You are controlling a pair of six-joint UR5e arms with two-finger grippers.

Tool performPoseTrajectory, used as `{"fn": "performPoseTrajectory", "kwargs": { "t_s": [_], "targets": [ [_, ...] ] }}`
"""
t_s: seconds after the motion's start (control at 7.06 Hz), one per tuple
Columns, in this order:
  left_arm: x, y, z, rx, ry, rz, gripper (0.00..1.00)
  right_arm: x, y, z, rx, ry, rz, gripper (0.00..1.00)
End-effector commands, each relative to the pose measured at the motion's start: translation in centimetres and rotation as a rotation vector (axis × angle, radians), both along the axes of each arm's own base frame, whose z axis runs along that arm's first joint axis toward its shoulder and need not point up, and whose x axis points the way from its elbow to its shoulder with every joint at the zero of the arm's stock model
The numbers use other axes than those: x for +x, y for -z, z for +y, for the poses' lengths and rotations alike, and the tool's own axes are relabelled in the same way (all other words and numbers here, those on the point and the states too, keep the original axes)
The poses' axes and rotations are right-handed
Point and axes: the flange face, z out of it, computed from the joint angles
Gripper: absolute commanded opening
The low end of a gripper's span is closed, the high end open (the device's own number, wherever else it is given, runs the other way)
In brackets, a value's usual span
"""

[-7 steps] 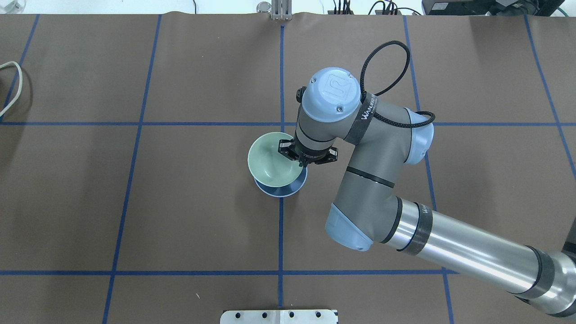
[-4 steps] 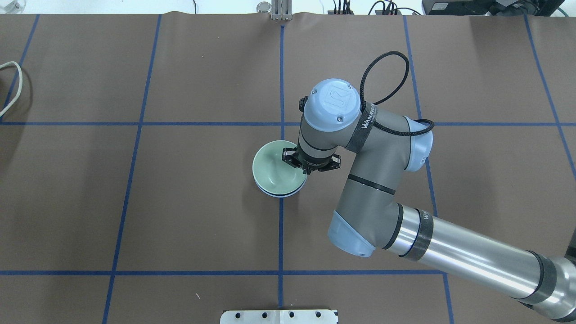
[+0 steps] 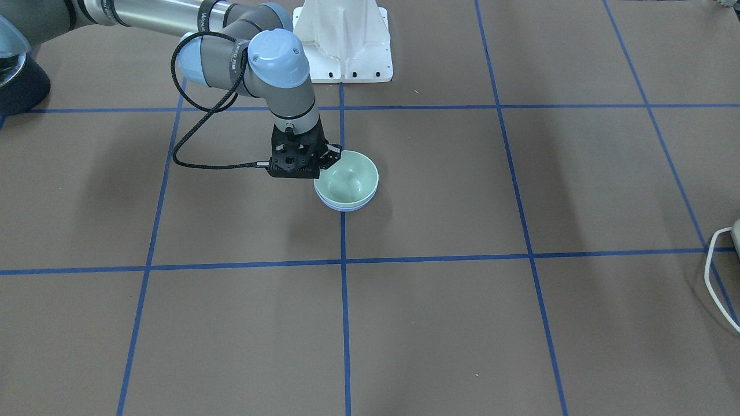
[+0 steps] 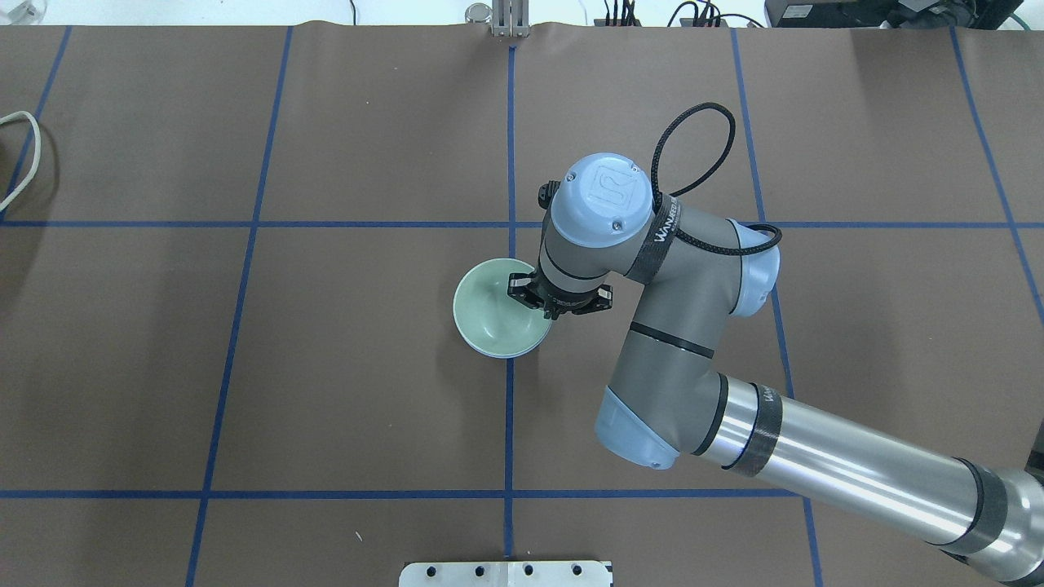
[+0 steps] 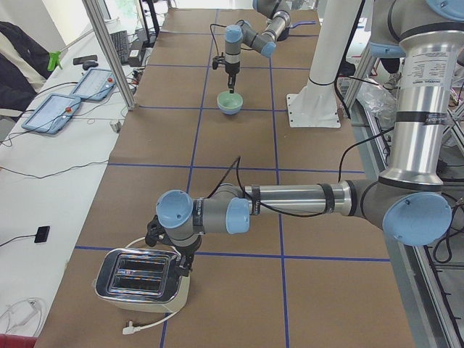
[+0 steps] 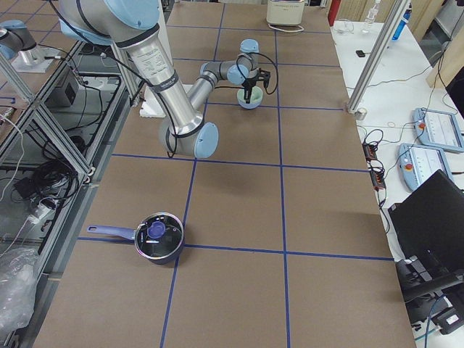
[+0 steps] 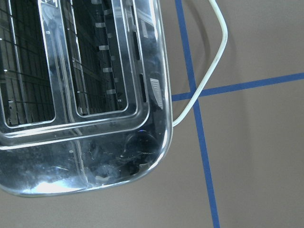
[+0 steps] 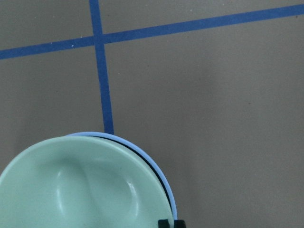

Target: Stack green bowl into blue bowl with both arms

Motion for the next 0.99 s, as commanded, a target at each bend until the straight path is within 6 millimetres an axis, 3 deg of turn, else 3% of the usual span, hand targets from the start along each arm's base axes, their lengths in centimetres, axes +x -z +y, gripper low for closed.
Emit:
{"fn": "performPoseTrajectory", "kwargs": {
  "t_s": [0.0, 0.14, 0.28, 0.43, 0.57, 0.85],
  "targets": [
    [0.1, 0.0, 0.0, -0.002, -0.001, 0.001, 0.98, 0.0, -0.3, 0.0, 0.004, 0.002, -0.004, 0.12],
    [0.1, -0.1, 0.0, -0.001, -0.002, 0.001, 0.98, 0.4, -0.2, -0.3, 0.012, -0.006, -0.014, 0.77],
    [0.1, -0.1, 0.1, -0.002, -0.002, 0.001, 0.98, 1.3, 0.6, -0.6, 0.04, -0.036, -0.018, 1.0],
    [0.1, -0.1, 0.1, -0.003, -0.001, 0.003, 0.98, 3.5, 0.7, -3.0, 0.035, -0.064, -0.02, 1.0],
    [0.0, -0.3, 0.1, -0.011, 0.004, 0.003, 0.98, 7.3, -0.1, -6.5, 0.083, -0.035, -0.015, 1.0],
    [-0.1, 1.3, 0.0, -0.052, 0.066, 0.007, 0.98, 19.7, -4.4, -14.7, 0.115, -0.005, -0.019, 1.0]
  ]
}}
